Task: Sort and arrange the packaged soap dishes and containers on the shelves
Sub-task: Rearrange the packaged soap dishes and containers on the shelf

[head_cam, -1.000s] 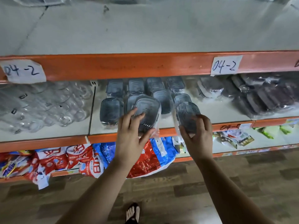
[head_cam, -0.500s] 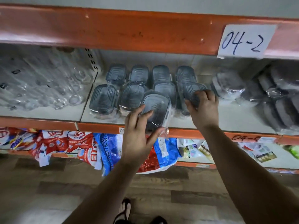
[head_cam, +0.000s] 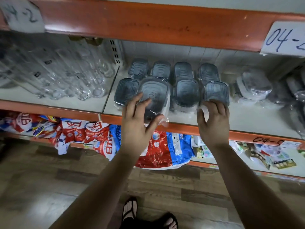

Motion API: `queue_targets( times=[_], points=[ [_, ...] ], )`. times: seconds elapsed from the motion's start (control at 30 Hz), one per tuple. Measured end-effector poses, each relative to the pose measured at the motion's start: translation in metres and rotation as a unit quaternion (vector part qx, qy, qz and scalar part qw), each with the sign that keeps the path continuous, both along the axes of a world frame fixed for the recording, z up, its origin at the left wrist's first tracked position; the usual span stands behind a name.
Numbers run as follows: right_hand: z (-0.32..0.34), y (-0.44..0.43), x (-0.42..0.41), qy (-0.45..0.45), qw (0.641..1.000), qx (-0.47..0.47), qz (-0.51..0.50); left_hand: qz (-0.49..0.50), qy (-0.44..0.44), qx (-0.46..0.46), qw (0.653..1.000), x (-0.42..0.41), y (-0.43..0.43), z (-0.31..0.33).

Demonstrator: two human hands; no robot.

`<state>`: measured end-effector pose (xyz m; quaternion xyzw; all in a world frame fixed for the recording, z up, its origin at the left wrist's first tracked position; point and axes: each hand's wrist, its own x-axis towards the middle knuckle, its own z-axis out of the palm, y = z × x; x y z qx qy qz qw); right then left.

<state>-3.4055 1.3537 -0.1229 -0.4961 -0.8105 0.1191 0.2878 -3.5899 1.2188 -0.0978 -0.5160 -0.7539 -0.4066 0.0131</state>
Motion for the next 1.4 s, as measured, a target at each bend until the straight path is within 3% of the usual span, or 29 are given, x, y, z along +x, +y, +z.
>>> queue_targets(
  times=[0.33,0.5,0.67,1.0,1.4],
  points=[
    [0.001,-0.073,-0.055,-0.008,0.999,-0.028,0.020,0.022,0.064,-0.040,0.997,-0.100,0.019,-0.004],
    [0.006,-0.089,-0.061,-0.023,0.999,-0.028,0.007,0.003,0.103,-0.159,0.982,-0.117,0.029,-0.015],
    [0.018,-0.113,-0.059,-0.021,0.999,-0.042,0.000,-0.005,0.106,-0.191,0.976,-0.115,0.016,-0.005],
    [0.089,-0.166,-0.038,-0.021,0.998,-0.041,0.041,-0.062,0.184,-0.138,0.971,-0.078,-0.093,0.057],
    [0.205,-0.203,-0.071,0.020,0.992,0.061,0.112,0.041,0.206,-0.081,0.974,-0.102,-0.165,0.184]
  ],
)
